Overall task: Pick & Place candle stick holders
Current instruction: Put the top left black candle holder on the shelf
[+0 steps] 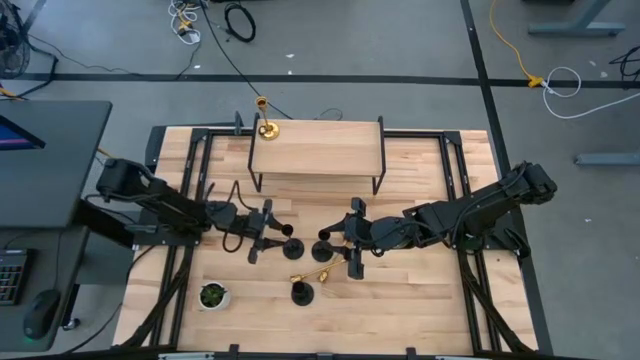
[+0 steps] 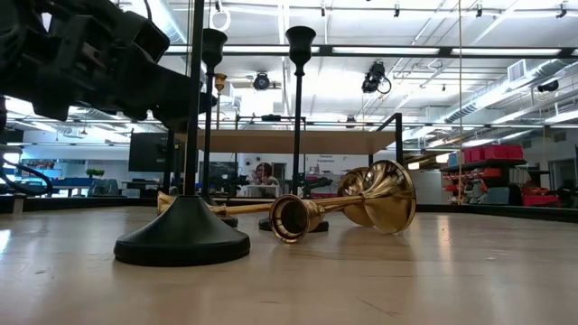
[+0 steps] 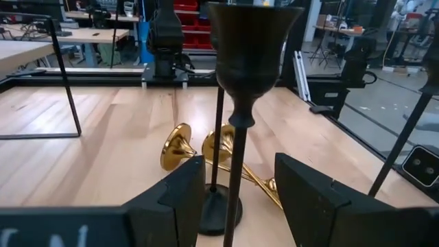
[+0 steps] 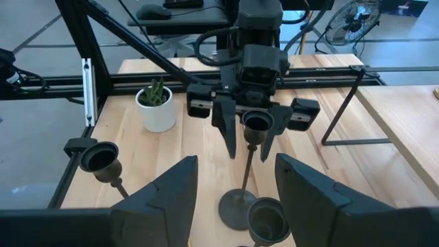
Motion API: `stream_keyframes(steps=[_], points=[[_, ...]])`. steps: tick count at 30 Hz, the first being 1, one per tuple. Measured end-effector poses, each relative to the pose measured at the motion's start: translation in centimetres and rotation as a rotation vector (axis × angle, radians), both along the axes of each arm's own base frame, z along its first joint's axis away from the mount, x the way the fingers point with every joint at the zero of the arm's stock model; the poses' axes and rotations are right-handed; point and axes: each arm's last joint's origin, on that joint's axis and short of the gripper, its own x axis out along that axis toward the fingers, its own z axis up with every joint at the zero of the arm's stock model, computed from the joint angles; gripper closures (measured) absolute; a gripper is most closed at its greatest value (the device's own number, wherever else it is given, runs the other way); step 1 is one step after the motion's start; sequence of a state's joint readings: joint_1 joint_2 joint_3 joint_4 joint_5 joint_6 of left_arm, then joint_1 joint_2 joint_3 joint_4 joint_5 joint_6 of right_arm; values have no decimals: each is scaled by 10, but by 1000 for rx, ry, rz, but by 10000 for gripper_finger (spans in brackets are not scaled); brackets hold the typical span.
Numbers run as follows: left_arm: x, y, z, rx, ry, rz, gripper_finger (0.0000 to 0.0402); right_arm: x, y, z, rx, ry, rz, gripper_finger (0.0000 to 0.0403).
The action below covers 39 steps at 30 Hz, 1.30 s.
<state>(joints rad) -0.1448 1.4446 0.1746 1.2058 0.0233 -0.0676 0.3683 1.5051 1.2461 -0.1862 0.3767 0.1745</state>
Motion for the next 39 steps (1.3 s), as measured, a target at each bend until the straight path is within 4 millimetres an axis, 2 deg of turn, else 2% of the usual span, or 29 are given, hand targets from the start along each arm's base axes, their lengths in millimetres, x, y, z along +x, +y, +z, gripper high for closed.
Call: stream_keyframes(steps=[6,13,17,24,29,33,39], points=[[16,-4,2,4,-2,-48,225,0,0,0,0,0,0,206],[18,-4,-1,11,16,-40,233,0,0,0,0,1,0,206],[18,-4,-1,11,15,-39,276,0,0,0,0,1,0,206],[18,-4,-1,26,12,-45,386,0,0,0,0,1,0,206],[18,-3,-1,18,14,-33,380,0,0,0,0,1,1,206],[17,-3,1,8,8,-16,390,0,0,0,0,1,1,206],[13,1,20,-42,-72,2,389,0,0,0,0,1,1,206]])
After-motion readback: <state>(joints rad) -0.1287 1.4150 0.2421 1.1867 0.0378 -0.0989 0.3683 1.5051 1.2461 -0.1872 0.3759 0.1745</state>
